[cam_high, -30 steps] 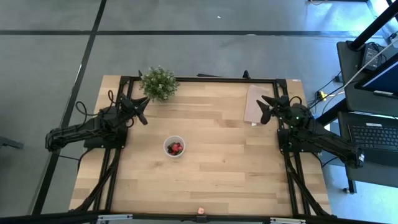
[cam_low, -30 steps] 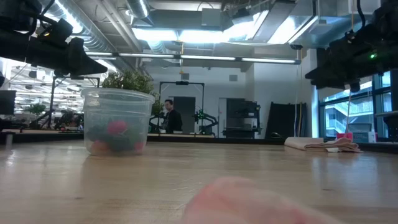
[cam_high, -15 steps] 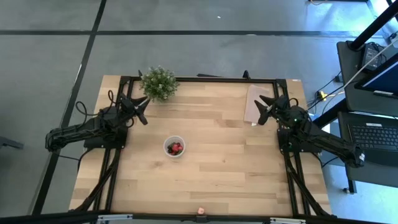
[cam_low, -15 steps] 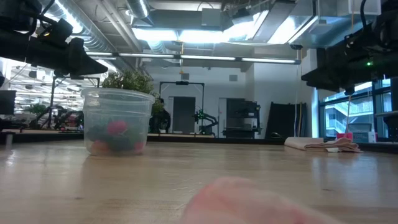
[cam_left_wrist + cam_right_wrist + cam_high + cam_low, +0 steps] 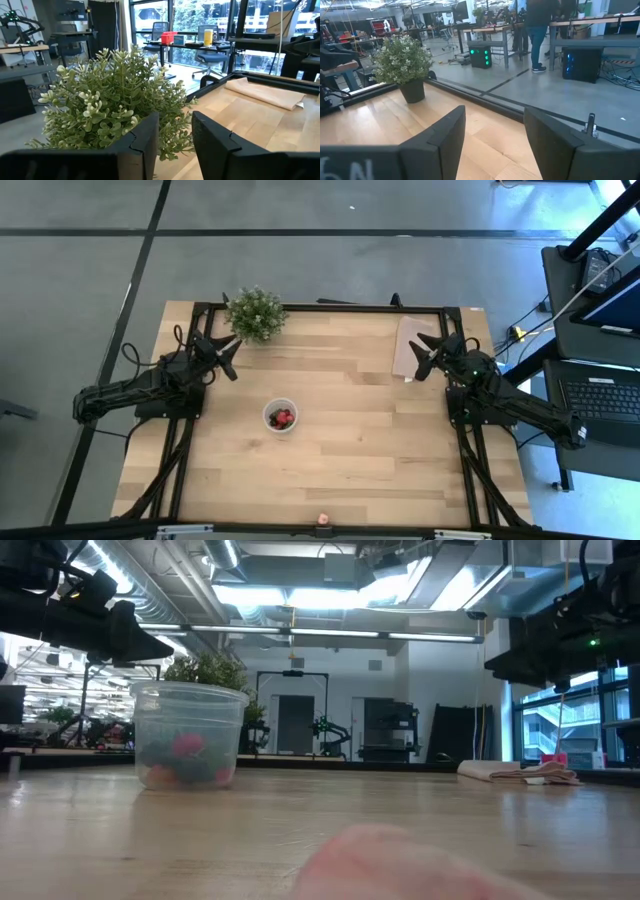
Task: Pick and placing Produce into tupperware
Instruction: Return to Home Position
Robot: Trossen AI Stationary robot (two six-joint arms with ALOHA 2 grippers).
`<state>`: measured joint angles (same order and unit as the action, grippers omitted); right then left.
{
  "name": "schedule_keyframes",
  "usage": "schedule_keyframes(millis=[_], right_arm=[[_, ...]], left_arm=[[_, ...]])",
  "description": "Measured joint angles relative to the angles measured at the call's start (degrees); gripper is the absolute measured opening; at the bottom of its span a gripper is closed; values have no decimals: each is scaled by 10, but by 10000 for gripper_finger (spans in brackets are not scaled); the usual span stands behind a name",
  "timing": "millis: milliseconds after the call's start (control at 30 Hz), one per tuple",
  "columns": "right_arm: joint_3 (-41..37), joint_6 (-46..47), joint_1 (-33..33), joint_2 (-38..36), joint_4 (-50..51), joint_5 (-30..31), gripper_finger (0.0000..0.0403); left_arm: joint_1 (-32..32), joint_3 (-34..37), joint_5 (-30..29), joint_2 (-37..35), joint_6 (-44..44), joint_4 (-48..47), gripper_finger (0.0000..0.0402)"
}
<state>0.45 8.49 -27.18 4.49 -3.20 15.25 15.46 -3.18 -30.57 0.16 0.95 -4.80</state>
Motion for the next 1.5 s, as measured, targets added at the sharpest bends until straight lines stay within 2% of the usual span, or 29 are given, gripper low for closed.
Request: schedule_keyframes(millis=[200,1500], right_arm=[[0,0,0,0,0,0,204],[0,0,0,0,0,0,204]], left_arm=[[0,0,0,0,0,0,112],[0,0,0,0,0,0,42]])
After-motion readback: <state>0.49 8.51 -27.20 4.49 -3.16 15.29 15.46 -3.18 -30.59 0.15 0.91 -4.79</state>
